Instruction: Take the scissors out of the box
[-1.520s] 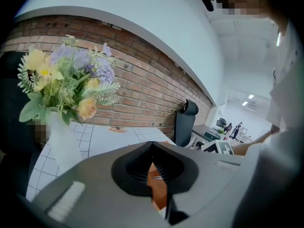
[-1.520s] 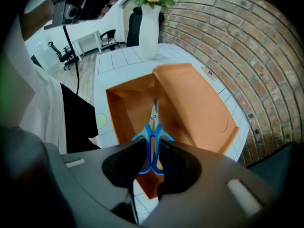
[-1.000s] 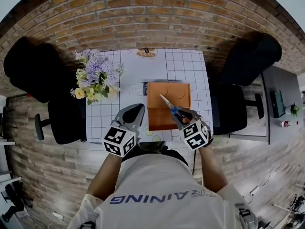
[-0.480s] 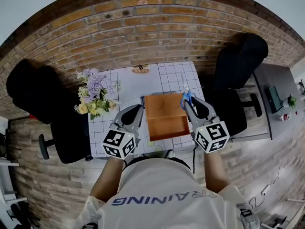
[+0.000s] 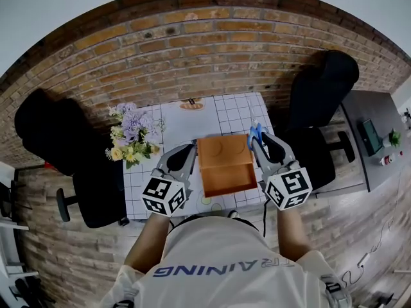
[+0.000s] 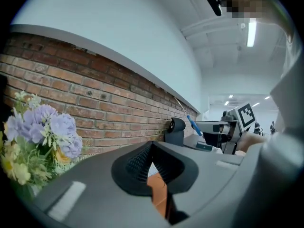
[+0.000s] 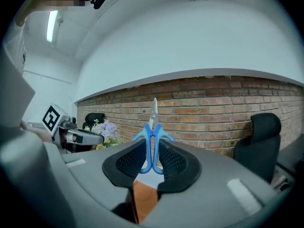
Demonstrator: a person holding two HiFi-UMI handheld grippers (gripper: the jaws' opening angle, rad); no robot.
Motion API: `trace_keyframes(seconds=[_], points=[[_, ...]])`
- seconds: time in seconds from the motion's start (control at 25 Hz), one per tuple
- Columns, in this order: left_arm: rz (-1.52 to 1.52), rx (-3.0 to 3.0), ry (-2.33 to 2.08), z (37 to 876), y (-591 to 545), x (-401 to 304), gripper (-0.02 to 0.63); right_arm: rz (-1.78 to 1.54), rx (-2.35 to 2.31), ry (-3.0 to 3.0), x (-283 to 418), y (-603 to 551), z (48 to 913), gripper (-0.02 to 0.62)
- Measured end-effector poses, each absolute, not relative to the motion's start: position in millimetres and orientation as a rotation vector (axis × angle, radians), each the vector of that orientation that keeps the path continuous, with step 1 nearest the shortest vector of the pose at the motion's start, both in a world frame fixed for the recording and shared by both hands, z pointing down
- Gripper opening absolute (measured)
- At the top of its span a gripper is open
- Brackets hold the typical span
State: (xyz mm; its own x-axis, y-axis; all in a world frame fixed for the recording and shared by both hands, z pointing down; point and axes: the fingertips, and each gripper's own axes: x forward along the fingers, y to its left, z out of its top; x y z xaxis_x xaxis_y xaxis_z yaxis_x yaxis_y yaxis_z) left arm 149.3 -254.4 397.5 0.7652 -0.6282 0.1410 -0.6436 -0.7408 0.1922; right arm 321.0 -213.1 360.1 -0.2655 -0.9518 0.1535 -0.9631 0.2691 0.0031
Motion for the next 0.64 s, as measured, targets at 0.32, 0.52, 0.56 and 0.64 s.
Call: trace_keyframes(seconds=[0.32,0.52,0.56,0.64], points=[[0.117,2.725,-1.015,401.6,-253.0,151.3,0.000,0.173,1.801,-2.421,321.3,-211.9,365.4,0.104],[0.105,2.717,-1.011,400.8,-251.1,155.6,0.000,0.197,1.799,-2.416,325.0,-213.7,371.8,0.104],[0.101,2.716,-1.010,400.2,-250.6,156.4,0.000,0.201,1.800,-2.416,325.4,-213.9,372.9,0.104],[0.094,2.716,-1.009,399.1,-249.5,158.0,0.000,0.209,1.800,-2.416,326.3,-213.8,375.0,0.104]])
